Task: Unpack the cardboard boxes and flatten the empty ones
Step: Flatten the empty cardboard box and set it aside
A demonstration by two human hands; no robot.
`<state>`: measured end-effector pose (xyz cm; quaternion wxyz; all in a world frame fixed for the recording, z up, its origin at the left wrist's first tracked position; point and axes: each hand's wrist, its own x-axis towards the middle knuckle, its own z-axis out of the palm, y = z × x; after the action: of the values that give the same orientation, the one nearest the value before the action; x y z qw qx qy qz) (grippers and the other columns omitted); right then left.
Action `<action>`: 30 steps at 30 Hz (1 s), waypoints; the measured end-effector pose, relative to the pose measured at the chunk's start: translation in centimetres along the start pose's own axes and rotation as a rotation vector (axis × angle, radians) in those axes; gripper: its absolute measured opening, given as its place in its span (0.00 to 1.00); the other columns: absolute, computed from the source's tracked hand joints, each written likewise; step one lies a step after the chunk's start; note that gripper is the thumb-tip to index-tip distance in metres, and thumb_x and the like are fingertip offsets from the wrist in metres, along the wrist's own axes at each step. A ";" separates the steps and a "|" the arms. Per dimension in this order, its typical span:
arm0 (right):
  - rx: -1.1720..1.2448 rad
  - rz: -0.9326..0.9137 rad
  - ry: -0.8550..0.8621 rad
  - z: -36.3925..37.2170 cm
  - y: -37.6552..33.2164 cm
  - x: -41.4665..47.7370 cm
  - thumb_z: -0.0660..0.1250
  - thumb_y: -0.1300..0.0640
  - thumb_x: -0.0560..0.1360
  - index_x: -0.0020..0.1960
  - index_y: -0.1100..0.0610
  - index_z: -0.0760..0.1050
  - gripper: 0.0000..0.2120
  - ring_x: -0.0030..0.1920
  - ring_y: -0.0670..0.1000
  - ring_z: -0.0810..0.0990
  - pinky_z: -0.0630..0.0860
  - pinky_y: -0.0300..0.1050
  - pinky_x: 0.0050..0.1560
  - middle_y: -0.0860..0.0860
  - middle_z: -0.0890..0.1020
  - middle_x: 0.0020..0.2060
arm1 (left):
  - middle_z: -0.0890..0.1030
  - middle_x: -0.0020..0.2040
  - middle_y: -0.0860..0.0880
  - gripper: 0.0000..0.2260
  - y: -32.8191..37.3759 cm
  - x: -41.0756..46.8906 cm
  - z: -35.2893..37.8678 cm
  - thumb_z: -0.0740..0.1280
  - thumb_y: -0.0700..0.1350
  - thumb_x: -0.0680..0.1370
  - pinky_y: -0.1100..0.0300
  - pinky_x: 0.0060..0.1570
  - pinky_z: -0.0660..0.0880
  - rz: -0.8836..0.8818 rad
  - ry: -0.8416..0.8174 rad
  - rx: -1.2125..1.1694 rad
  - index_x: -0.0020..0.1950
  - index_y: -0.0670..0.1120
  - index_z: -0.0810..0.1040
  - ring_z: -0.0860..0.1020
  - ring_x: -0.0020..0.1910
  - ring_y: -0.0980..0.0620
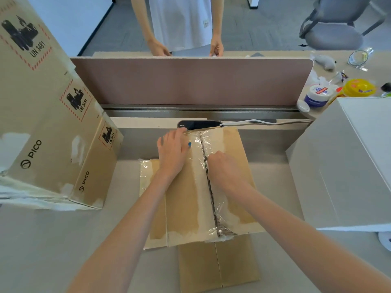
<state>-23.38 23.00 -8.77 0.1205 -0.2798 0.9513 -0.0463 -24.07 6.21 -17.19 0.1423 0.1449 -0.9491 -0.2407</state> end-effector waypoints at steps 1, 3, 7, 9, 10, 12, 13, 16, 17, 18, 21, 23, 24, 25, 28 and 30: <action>-0.002 0.003 0.005 0.0 0.0 0.1 0.57 0.69 0.75 0.55 0.62 0.75 0.13 0.53 0.58 0.78 0.65 0.44 0.42 0.58 0.78 0.53 | 0.75 0.66 0.48 0.19 -0.4 -1.1 -0.1 0.68 0.42 0.78 0.45 0.69 0.62 0.057 -0.014 0.044 0.68 0.49 0.72 0.71 0.67 0.46; -0.003 0.013 0.021 0.1 0.1 0.2 0.57 0.69 0.75 0.54 0.62 0.75 0.12 0.51 0.58 0.78 0.66 0.44 0.41 0.57 0.78 0.53 | 0.71 0.72 0.47 0.19 -1.0 -3.5 -0.3 0.66 0.44 0.79 0.43 0.71 0.61 0.142 -0.051 0.093 0.70 0.47 0.72 0.67 0.72 0.45; 0.009 0.045 0.041 0.2 0.5 0.3 0.57 0.67 0.76 0.54 0.63 0.75 0.11 0.51 0.58 0.79 0.66 0.44 0.41 0.58 0.78 0.52 | 0.65 0.77 0.49 0.21 -1.1 -8.5 -1.2 0.53 0.53 0.81 0.44 0.75 0.57 0.181 -0.151 0.114 0.72 0.51 0.72 0.60 0.77 0.48; 0.018 0.059 0.036 0.3 0.6 0.4 0.57 0.66 0.76 0.54 0.63 0.75 0.11 0.51 0.59 0.79 0.67 0.45 0.42 0.59 0.78 0.52 | 0.64 0.78 0.51 0.23 -0.9 -10.7 -1.9 0.51 0.55 0.81 0.45 0.76 0.54 0.209 -0.185 0.119 0.73 0.53 0.70 0.58 0.78 0.49; 0.025 0.066 0.032 0.4 0.6 0.4 0.58 0.66 0.76 0.54 0.63 0.76 0.10 0.51 0.60 0.79 0.68 0.45 0.43 0.59 0.78 0.52 | 0.64 0.78 0.51 0.23 -0.8 -11.7 -2.2 0.51 0.56 0.81 0.44 0.76 0.54 0.225 -0.193 0.120 0.74 0.53 0.69 0.58 0.78 0.49; 0.034 0.071 0.032 0.4 0.5 0.4 0.58 0.65 0.76 0.53 0.64 0.76 0.10 0.50 0.60 0.79 0.68 0.45 0.42 0.59 0.78 0.51 | 0.64 0.78 0.51 0.23 -0.9 -13.3 -2.7 0.52 0.56 0.82 0.43 0.76 0.54 0.250 -0.204 0.124 0.75 0.52 0.69 0.58 0.78 0.49; 0.040 0.073 0.031 0.3 0.4 0.3 0.58 0.66 0.76 0.52 0.64 0.76 0.10 0.50 0.60 0.79 0.69 0.45 0.42 0.59 0.78 0.51 | 0.63 0.78 0.51 0.23 -0.8 -14.1 -2.9 0.52 0.57 0.82 0.42 0.76 0.53 0.259 -0.211 0.129 0.75 0.52 0.68 0.57 0.78 0.50; 0.056 0.084 0.014 0.2 0.3 0.0 0.58 0.66 0.76 0.52 0.65 0.75 0.09 0.50 0.60 0.79 0.69 0.45 0.42 0.60 0.78 0.51 | 0.58 0.80 0.51 0.26 -0.3 -16.4 -3.0 0.51 0.60 0.82 0.44 0.76 0.48 0.258 -0.225 0.162 0.78 0.52 0.63 0.52 0.80 0.50; 0.065 0.089 0.010 0.1 0.2 -0.2 0.58 0.67 0.75 0.52 0.65 0.75 0.09 0.50 0.60 0.79 0.68 0.45 0.41 0.60 0.78 0.51 | 0.55 0.81 0.51 0.27 -0.1 -17.0 -2.9 0.50 0.61 0.82 0.44 0.76 0.46 0.251 -0.226 0.195 0.79 0.52 0.61 0.49 0.80 0.50; 0.071 0.099 0.002 0.1 0.1 -0.2 0.58 0.67 0.75 0.52 0.65 0.75 0.09 0.51 0.60 0.78 0.67 0.45 0.42 0.60 0.78 0.51 | 0.54 0.81 0.51 0.28 0.1 -17.4 -2.8 0.49 0.62 0.82 0.45 0.77 0.45 0.242 -0.223 0.233 0.80 0.53 0.59 0.47 0.81 0.50; 0.055 0.100 -0.051 0.2 -0.2 -0.6 0.57 0.66 0.76 0.52 0.63 0.74 0.09 0.51 0.59 0.78 0.68 0.45 0.42 0.58 0.77 0.49 | 0.50 0.82 0.52 0.30 0.4 -17.7 -2.5 0.46 0.64 0.81 0.47 0.77 0.41 0.205 -0.237 0.304 0.81 0.54 0.56 0.43 0.80 0.51; 0.035 0.080 -0.101 0.6 -0.2 -1.1 0.57 0.65 0.76 0.50 0.61 0.74 0.07 0.49 0.57 0.77 0.67 0.46 0.41 0.56 0.76 0.45 | 0.49 0.82 0.52 0.30 0.4 -17.6 -2.3 0.45 0.64 0.81 0.47 0.77 0.41 0.191 -0.250 0.318 0.81 0.54 0.55 0.43 0.80 0.51; 0.015 0.064 -0.108 0.8 -0.3 -1.4 0.57 0.65 0.76 0.50 0.61 0.74 0.08 0.49 0.57 0.77 0.67 0.46 0.40 0.57 0.77 0.47 | 0.50 0.82 0.52 0.30 0.4 -17.6 -2.3 0.46 0.64 0.81 0.47 0.77 0.41 0.189 -0.250 0.319 0.81 0.54 0.56 0.43 0.80 0.51; -0.002 0.053 -0.107 1.0 -0.3 -1.9 0.58 0.65 0.76 0.51 0.62 0.75 0.08 0.50 0.58 0.78 0.67 0.45 0.40 0.57 0.78 0.50 | 0.50 0.82 0.52 0.30 0.4 -17.6 -2.2 0.47 0.64 0.81 0.47 0.77 0.41 0.187 -0.249 0.320 0.81 0.54 0.57 0.44 0.81 0.50; 0.004 0.041 -0.096 0.8 -0.8 -3.4 0.59 0.64 0.76 0.55 0.63 0.74 0.10 0.53 0.59 0.78 0.68 0.44 0.43 0.58 0.77 0.54 | 0.50 0.82 0.52 0.31 0.6 -17.6 -2.4 0.45 0.65 0.80 0.48 0.77 0.40 0.178 -0.256 0.328 0.81 0.54 0.57 0.44 0.80 0.50; 0.002 0.038 -0.088 0.6 -1.0 -4.6 0.60 0.63 0.77 0.57 0.63 0.74 0.10 0.54 0.58 0.79 0.68 0.44 0.43 0.58 0.77 0.54 | 0.49 0.82 0.53 0.31 0.7 -17.6 -2.6 0.44 0.65 0.80 0.49 0.77 0.37 0.173 -0.264 0.325 0.81 0.55 0.55 0.42 0.80 0.51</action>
<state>-18.96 24.60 -8.30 0.1631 -0.2632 0.9503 -0.0325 -7.18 11.81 -18.21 0.0115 0.0513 -0.9947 -0.0882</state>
